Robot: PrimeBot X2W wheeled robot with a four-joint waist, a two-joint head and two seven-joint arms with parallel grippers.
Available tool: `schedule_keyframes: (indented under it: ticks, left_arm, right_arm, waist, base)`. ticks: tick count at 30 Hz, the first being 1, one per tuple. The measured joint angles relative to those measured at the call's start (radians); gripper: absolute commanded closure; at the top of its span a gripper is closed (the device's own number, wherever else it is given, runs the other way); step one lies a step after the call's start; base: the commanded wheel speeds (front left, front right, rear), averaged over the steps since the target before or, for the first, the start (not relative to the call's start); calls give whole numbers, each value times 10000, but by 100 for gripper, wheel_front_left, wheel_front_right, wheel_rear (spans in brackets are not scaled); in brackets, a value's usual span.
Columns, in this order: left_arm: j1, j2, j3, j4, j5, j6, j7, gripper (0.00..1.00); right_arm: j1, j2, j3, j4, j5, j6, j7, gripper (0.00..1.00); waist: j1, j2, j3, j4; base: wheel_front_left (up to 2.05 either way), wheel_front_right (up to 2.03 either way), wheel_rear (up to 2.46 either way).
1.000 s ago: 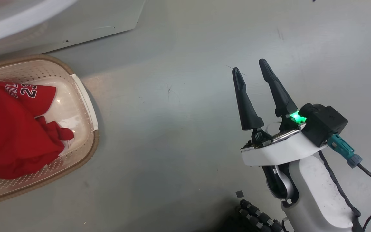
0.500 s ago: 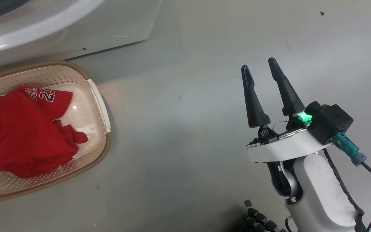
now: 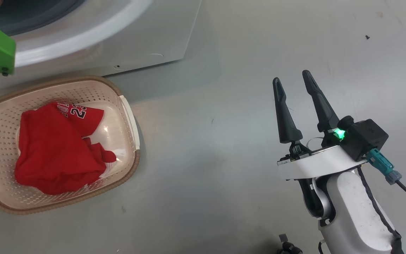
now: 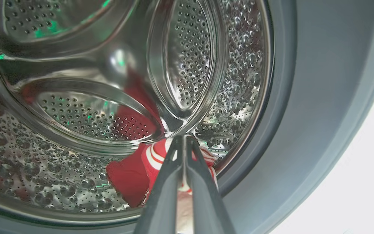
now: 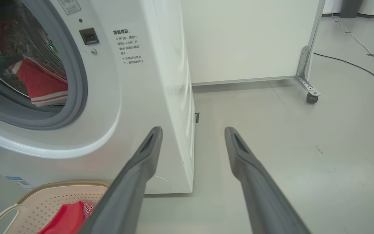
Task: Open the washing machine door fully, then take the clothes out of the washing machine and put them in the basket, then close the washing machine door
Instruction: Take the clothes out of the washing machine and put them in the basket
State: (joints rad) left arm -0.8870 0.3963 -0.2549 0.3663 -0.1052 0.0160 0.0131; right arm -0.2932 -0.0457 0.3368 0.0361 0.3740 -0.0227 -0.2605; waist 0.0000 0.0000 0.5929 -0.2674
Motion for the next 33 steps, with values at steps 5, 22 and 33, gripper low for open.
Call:
schedule_keyframes:
  ticks: [5, 22, 33]
  left_arm:
    - [551, -316, -6, -495, -2, 286, -514, 100]
    - [2336, -1131, 376, -2161, -416, 802, -1910, 100]
    - [3351, -1373, 709, -3338, -441, 915, -2284, 100]
  right_arm:
    - [179, -2, -190, 79, -151, 38, 0, 0]
    - [820, -8, -830, 435, -690, 217, 0, 0]
    - [1255, -19, -1177, 616, -779, 387, 0, 0]
  waist:
    - [0, 0, -328, 216]
    - [0, 0, -1656, 1021]
    - [0, 0, -2501, 1547]
  base:
    - [0, 0, 0]
    - [0, 0, 0]
    - [0, 0, 0]
